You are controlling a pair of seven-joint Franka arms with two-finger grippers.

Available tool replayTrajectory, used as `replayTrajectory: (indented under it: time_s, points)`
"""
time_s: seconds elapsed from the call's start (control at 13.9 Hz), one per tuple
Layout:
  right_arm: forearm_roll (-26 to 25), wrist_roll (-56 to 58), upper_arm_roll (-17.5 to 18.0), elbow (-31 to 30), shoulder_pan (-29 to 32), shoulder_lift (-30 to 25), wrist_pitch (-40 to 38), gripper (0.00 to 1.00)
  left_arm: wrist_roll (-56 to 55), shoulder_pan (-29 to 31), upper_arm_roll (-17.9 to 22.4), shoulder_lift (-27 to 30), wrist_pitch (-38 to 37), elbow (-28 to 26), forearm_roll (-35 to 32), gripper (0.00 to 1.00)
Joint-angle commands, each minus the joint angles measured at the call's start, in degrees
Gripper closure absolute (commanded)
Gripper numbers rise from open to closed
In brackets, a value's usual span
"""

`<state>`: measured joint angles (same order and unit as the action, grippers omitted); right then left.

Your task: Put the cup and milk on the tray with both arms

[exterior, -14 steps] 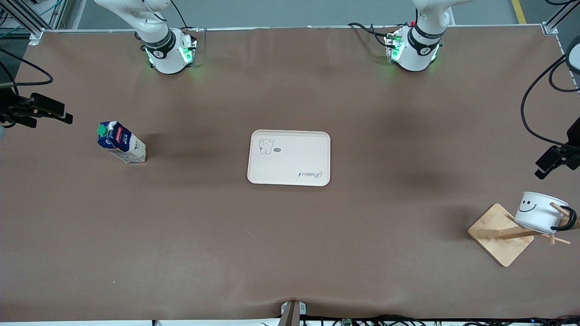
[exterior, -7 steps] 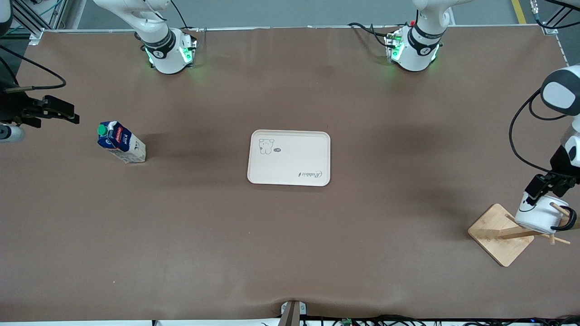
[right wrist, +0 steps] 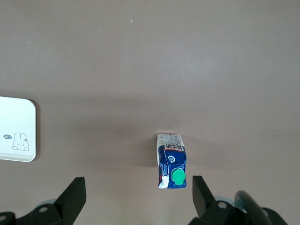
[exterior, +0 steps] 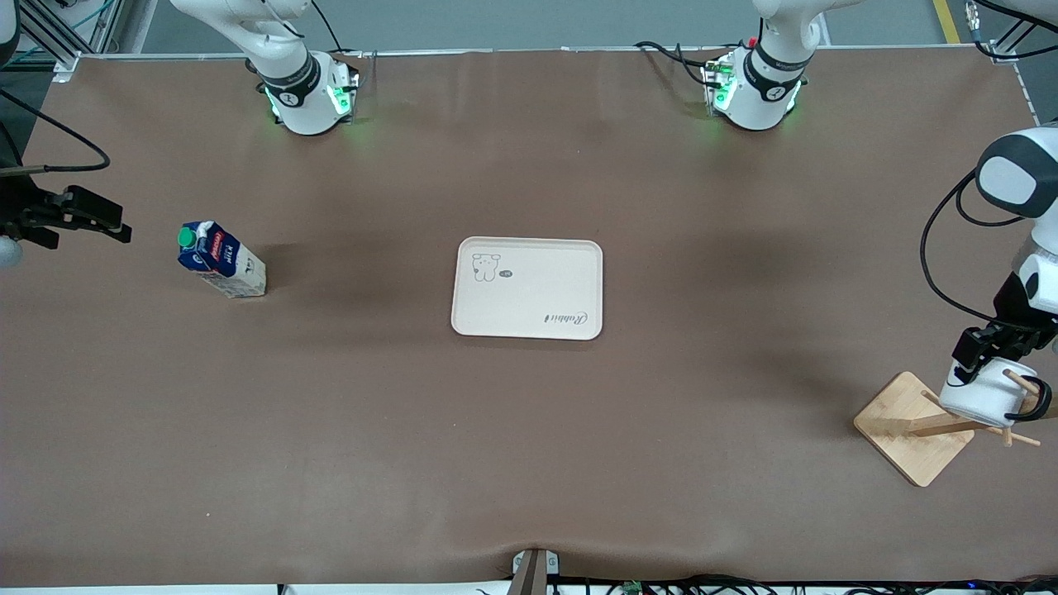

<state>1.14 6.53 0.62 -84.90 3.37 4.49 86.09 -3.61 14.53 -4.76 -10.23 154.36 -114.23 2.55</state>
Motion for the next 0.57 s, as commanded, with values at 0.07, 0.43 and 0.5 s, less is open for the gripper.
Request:
replayTrajectory:
  time_s: [0.07,0.43,0.5]
  points:
    - [0.52,0.32,0.09,-0.09,0.50,-0.01,0.31,0.00,0.53,-0.03,-0.34,-0.14,0.86,0.14,1.58,0.54]
    - [0.61,0.23,0.00,-0.35,0.50,-0.01,-0.66,0.00,0.53,-0.03,-0.60,-0.14,0.77,0.06,1.67,0.87]
    - [0.61,0.15,0.00,-0.27,0.67,0.60,-0.66,0.00,0.53,-0.03,-0.69,-0.23,0.77,0.06,1.67,0.90]
